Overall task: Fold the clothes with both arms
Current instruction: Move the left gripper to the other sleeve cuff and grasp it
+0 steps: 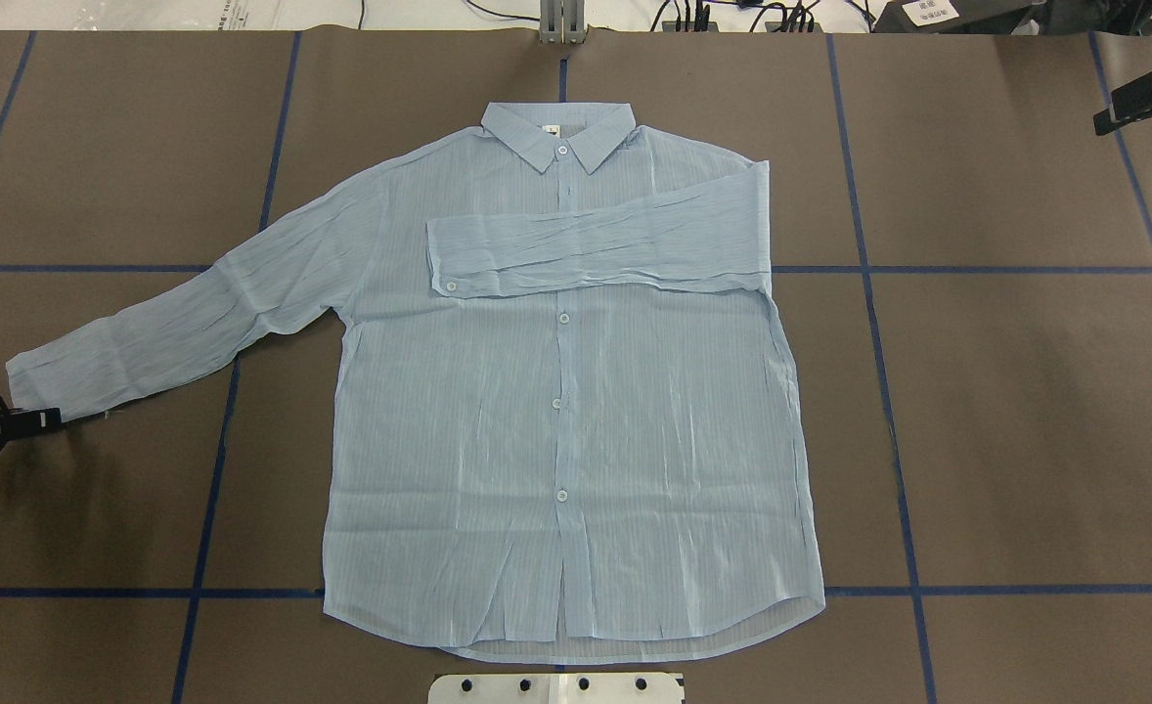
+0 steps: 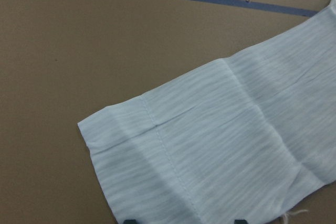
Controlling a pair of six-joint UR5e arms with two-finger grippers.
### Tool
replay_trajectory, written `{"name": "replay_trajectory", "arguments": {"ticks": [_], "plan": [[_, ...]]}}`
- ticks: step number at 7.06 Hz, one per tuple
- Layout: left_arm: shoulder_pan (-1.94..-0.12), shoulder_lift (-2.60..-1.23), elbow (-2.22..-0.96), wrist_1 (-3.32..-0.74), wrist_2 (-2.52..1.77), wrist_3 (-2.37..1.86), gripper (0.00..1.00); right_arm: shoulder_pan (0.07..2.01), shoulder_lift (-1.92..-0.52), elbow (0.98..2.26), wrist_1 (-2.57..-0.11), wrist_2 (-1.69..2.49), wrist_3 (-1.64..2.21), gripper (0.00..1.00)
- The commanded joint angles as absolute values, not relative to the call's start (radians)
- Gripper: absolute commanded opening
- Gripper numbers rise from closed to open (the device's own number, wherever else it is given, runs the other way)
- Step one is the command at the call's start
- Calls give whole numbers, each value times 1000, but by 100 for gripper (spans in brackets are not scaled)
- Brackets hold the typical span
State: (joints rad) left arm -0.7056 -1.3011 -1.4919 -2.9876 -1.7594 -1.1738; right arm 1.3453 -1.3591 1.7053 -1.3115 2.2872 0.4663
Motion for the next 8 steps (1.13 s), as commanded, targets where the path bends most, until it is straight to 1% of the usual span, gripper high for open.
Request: {"name": "replay_trajectory", "arguments": {"ticks": [1, 3, 4, 6, 7, 8], "plan": [[-718, -1299, -1499, -2988, -1766, -1169, 0, 1345, -1359, 1709, -1312, 2287, 466, 100], [-733, -1305, -1512, -2987, -1787, -1167, 0, 1345, -1359, 1709, -1312, 2289, 471, 100], [-792, -1310, -1529, -2988, -1822, -1166, 0, 1345, -1359, 1709, -1312, 2289, 472, 100], [-848, -1327, -1690, -2988, -1825, -1082, 0, 1345, -1359, 1710, -1312, 2289, 477, 100], [-847, -1394, -1739, -2982, -1825, -1094, 0, 1345, -1359, 1710, -1312, 2289, 477, 100], [-845, -1502, -1730, -2953, -1825, -1124, 0, 1345, -1359, 1710, -1312, 2289, 479, 100]]}}
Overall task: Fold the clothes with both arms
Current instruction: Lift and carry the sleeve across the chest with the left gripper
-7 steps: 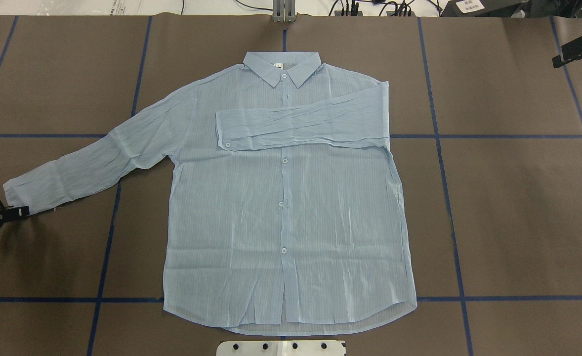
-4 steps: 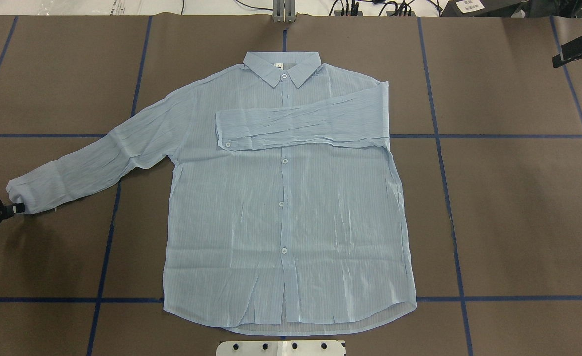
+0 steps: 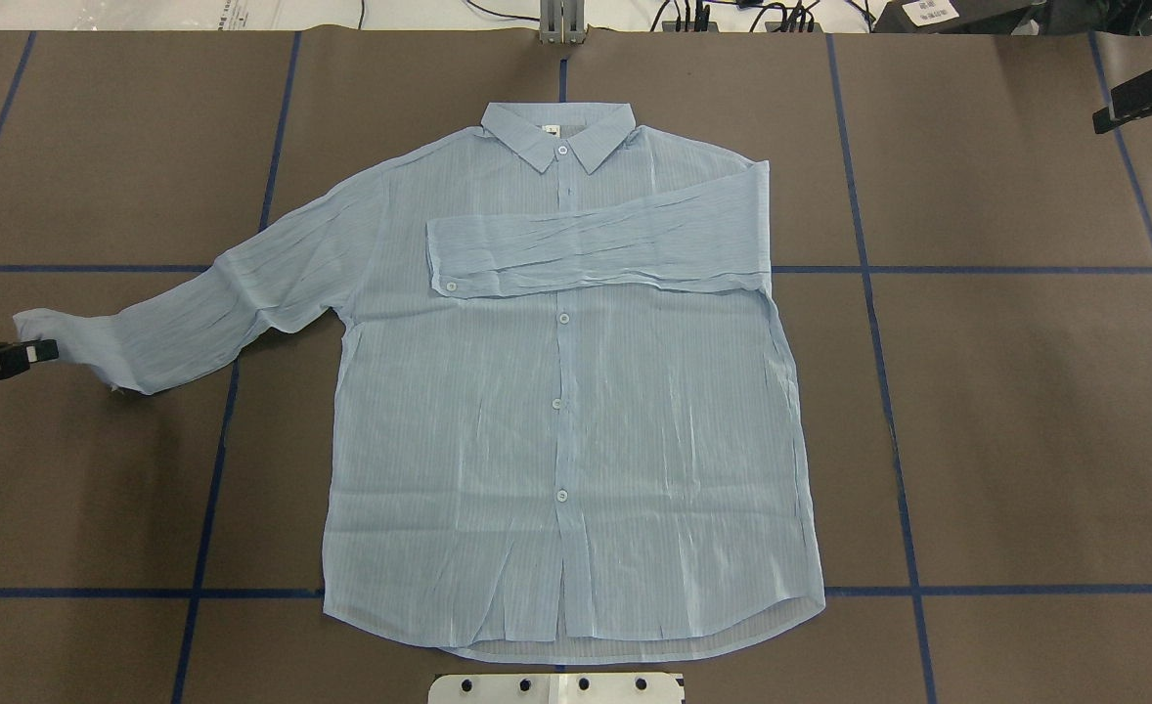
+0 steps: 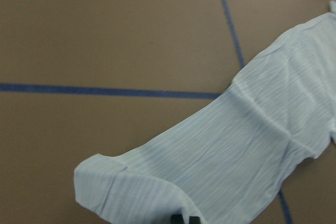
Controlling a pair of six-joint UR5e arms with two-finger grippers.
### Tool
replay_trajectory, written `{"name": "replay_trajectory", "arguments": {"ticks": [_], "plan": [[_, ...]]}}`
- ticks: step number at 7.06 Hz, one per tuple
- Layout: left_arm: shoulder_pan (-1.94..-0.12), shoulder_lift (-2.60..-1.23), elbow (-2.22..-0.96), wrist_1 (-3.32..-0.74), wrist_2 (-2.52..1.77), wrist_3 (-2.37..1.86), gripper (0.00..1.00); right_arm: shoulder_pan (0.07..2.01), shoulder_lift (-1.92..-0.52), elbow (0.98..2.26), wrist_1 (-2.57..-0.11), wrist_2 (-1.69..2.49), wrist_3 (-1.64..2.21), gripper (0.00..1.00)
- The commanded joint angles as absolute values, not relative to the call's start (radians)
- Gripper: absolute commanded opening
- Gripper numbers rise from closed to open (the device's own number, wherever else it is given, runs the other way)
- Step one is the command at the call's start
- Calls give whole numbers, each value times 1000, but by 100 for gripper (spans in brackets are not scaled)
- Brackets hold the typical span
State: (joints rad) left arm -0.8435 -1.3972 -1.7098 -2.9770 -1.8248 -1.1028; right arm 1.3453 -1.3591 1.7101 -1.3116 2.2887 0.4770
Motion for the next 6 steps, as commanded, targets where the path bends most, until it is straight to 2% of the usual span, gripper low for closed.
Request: {"name": "replay_trajectory", "arguments": {"ticks": [1, 3, 5, 6], "plan": [[-842, -1658, -1729, -2815, -1825, -1216, 0, 1345, -1359, 1709, -1312, 2289, 479, 100], [-818, -2011, -1653, -2491, -1816, -1358, 0, 1344, -1361, 1709, -1312, 2289, 480, 100], [-729, -2252, -1454, -2471, -1746, -1439, 0, 1344, -1365, 1707, -1312, 2287, 480, 100], [-695, -2314, -1393, -2473, -1714, -1436, 0, 1344, -1367, 1707, -1312, 2287, 480, 100]]}}
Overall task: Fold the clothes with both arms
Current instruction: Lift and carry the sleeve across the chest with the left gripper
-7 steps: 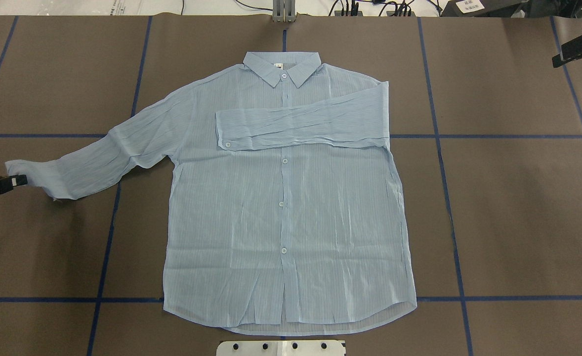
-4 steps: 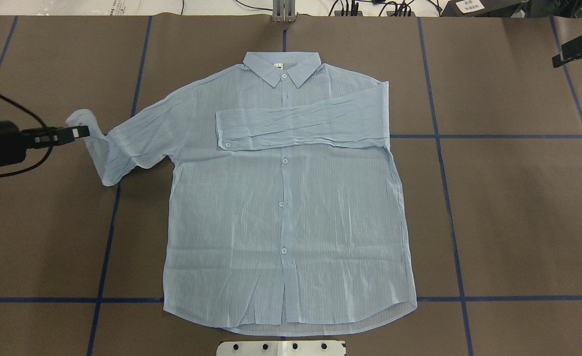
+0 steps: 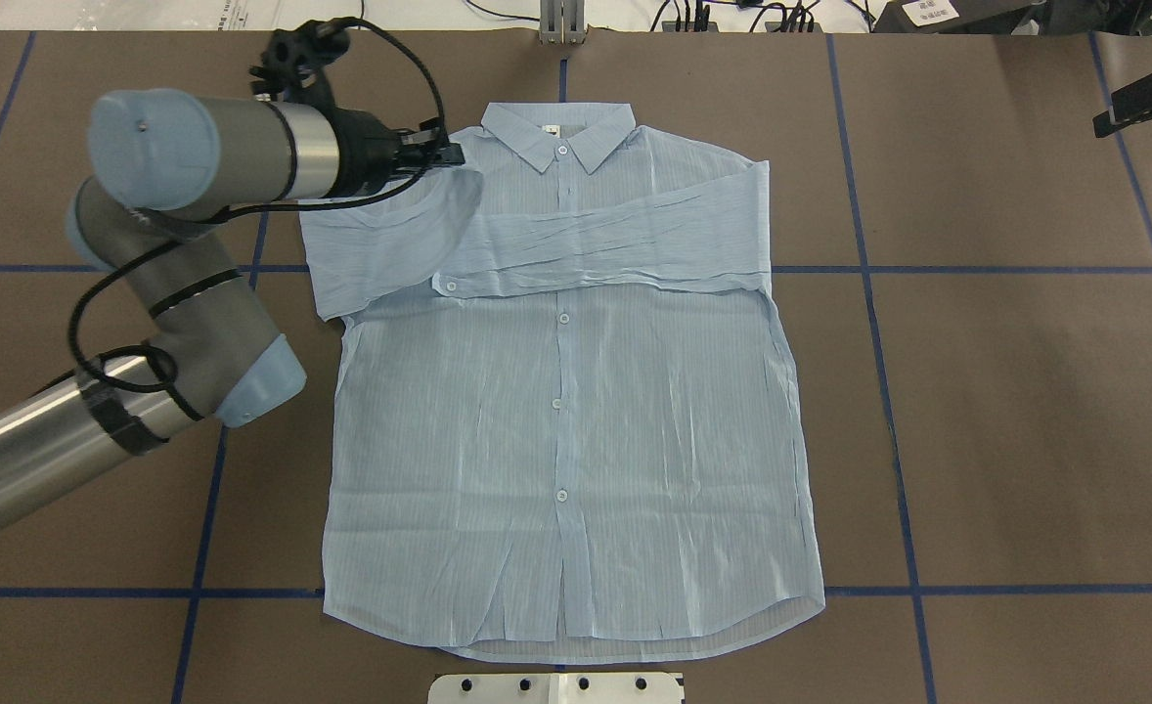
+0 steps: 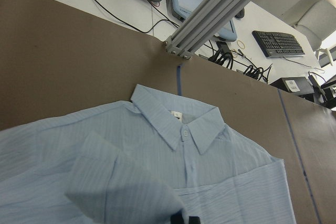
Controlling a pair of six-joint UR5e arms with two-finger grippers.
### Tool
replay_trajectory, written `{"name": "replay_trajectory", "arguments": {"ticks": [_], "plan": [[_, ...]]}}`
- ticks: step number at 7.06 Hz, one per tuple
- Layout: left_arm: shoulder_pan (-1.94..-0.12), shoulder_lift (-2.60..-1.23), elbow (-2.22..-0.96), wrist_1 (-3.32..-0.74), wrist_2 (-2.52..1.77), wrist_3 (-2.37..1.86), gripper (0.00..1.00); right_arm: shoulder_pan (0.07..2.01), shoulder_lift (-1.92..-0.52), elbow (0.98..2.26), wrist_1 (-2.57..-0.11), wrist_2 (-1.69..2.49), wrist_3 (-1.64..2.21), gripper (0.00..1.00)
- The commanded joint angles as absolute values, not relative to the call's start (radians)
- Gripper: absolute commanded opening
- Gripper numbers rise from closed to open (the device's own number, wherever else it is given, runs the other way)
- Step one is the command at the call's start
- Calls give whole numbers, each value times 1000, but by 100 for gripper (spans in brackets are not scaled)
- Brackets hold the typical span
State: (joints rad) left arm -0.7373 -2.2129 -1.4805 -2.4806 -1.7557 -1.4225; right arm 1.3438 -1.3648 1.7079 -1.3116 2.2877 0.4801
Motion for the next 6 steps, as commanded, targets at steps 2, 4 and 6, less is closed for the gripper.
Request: {"name": "replay_trajectory", "arguments": {"ticks": [2, 4, 6], "plan": [[-584, -2324, -1384, -2474, -1627, -1413, 0, 1344, -1370, 1707, -1312, 2287, 480, 100], [-510, -2353, -1378, -2476, -1611, -1370, 0, 1344, -1368, 1706, -1312, 2287, 480, 100], [-450, -2356, -1358, -2477, -1568, -1359, 0, 1344, -1368, 1706, -1312, 2287, 480, 100]]}}
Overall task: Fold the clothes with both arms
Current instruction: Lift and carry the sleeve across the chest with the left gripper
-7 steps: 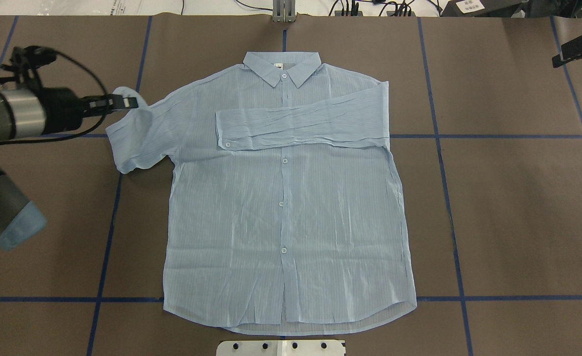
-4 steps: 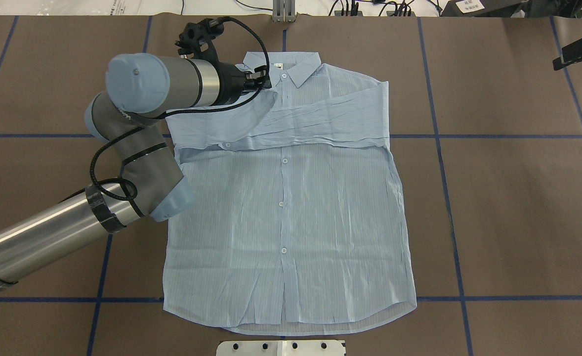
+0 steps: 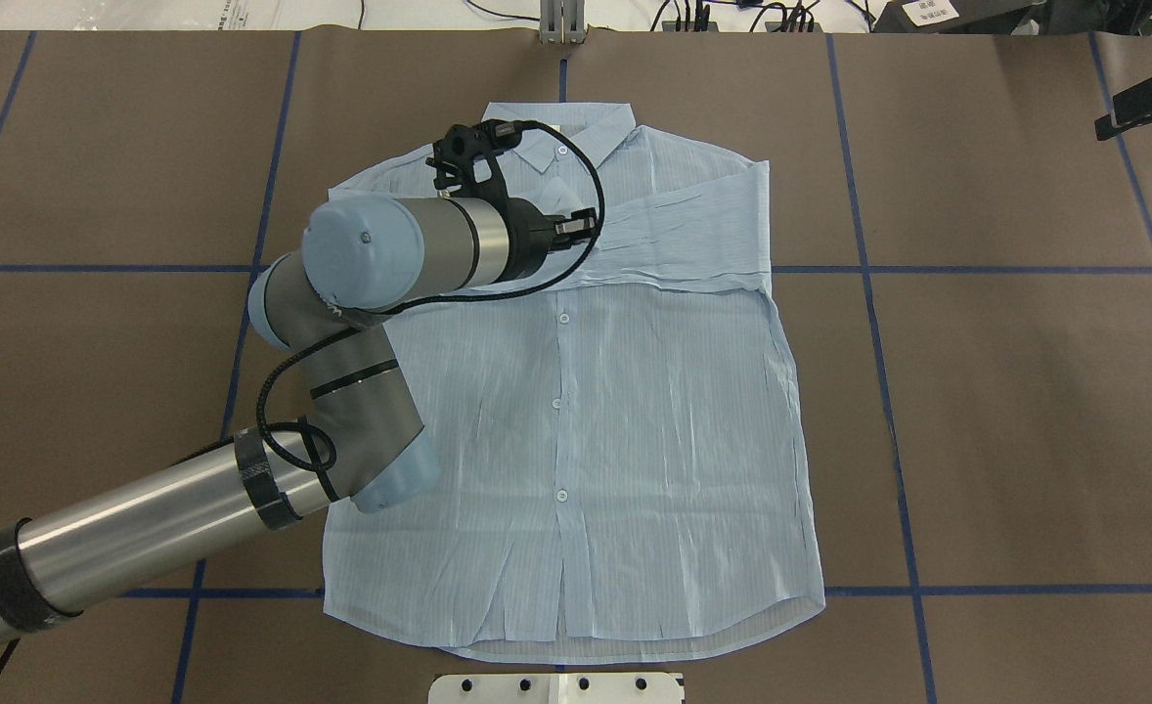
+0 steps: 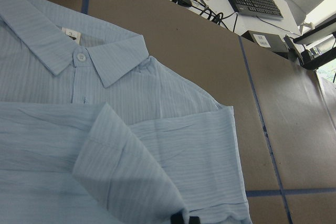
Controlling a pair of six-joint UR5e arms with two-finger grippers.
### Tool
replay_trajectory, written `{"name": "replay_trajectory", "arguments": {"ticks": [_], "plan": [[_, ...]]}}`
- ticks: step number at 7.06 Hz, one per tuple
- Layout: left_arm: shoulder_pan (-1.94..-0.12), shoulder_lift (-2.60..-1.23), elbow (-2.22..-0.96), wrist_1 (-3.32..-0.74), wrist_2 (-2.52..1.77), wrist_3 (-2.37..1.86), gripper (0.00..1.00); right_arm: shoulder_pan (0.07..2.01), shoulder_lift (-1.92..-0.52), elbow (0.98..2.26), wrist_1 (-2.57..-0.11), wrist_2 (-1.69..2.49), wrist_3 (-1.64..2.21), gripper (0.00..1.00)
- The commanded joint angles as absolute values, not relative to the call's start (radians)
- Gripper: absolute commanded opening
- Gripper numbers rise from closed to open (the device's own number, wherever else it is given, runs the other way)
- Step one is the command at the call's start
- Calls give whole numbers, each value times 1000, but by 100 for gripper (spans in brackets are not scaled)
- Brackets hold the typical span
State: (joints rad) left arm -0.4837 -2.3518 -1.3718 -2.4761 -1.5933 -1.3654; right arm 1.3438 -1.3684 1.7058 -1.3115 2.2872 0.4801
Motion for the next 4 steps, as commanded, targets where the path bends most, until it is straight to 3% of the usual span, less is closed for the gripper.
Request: {"name": "replay_trajectory", "arguments": {"ticks": [1, 4], "plan": [[-449, -2368, -1317, -2479, -1568, -1359, 97, 1344, -1368, 1706, -1312, 2287, 480, 100], [-448, -2393, -1315, -2445, -1577, -1341, 100, 1342, -1367, 1712, -1312, 2289, 506, 100]]}}
